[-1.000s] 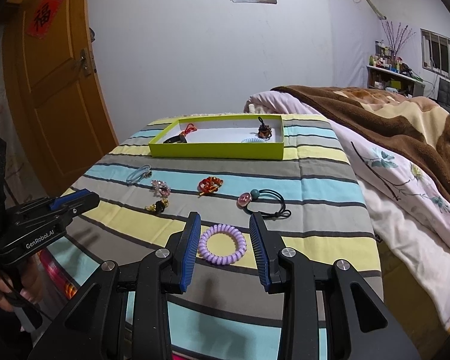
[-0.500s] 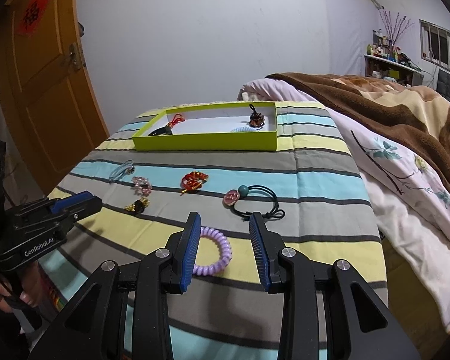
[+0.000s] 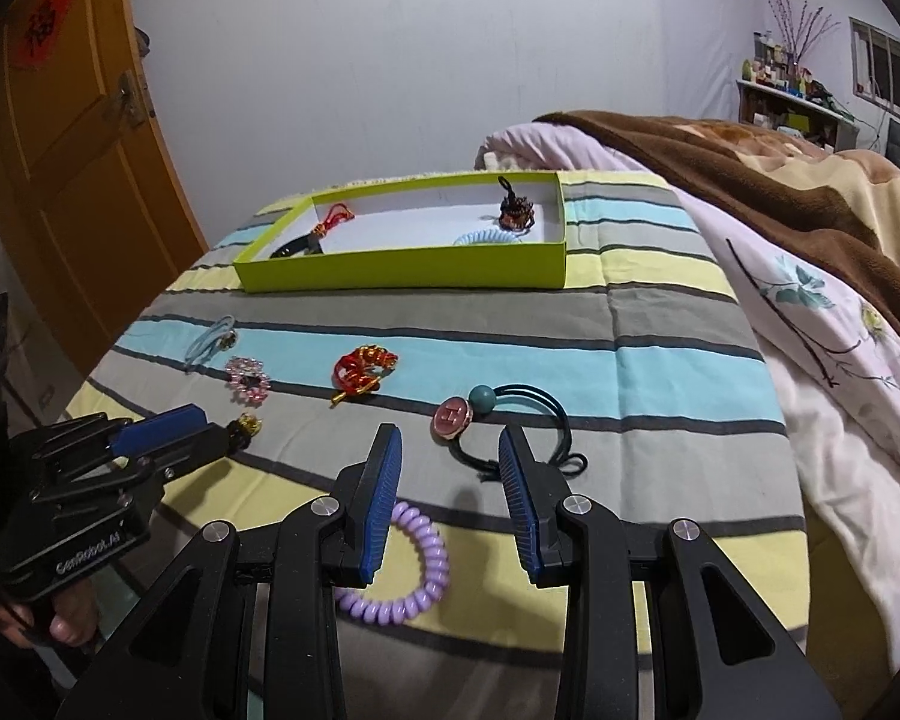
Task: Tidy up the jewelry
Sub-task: 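Grasp the gold-black pendant with the left tool while the right tool grasps the black hair tie with red bead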
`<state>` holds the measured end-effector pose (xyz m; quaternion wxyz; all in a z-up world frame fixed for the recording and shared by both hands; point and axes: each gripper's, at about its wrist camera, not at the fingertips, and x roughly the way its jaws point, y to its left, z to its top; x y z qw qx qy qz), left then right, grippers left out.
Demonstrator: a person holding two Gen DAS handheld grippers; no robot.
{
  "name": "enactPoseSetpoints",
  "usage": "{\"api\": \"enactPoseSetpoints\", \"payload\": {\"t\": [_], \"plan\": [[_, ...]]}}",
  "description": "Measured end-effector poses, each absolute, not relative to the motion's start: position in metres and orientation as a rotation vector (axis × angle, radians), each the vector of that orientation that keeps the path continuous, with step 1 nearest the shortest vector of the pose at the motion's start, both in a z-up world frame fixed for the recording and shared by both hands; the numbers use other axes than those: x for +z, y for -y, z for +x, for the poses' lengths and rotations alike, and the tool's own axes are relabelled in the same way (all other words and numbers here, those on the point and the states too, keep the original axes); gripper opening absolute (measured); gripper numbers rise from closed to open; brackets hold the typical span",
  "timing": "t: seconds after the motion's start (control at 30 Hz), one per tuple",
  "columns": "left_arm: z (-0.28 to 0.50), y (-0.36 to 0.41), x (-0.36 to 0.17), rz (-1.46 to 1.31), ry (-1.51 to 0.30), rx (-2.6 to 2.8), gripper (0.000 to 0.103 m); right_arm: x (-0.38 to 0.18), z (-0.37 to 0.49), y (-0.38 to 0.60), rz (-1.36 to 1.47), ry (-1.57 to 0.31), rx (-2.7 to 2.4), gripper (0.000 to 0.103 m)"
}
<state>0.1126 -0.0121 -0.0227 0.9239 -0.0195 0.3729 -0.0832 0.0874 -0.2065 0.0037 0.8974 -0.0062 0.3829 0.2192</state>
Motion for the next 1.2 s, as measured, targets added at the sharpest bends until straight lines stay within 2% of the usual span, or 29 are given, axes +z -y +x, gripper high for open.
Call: {"api": "enactPoseSetpoints", "payload": {"t": [0.33,0.4,0.47,0.5,0.53,0.57,1.2], "plan": [[0.124,0.012,-0.031,-0.045,-0.827,-0.153,0.026,-0.011,0.117,0.194,-0.017,-0.887,0.443,0.035],[0.124,0.011,-0.031,-0.042,-0.825,-0.140,0.020,-0.014,0.122,0.192,-0.020,-0.906,0.438,0.035],[0.125,0.009,-0.031,-0.056,-0.826,-0.138,0.018,-0.013,0.122,0.191,-0.027,-0.906,0.436,0.035],[0.125,0.007,-0.031,-0.064,-0.825,-0.139,0.017,-0.014,0.122,0.190,-0.035,-0.906,0.430,0.031],[0.125,0.006,-0.031,-0.069,-0.824,-0.141,0.017,-0.014,0.122,0.190,-0.038,-0.907,0.426,0.018],[0.125,0.006,-0.031,-0.070,-0.822,-0.140,0.017,-0.014,0.122,0.189,-0.040,-0.909,0.430,0.013],[0.096,-0.009,-0.012,-0.101,-0.740,-0.132,0.015,0.011,0.086,0.203,-0.002,-0.816,0.475,0.011]]}}
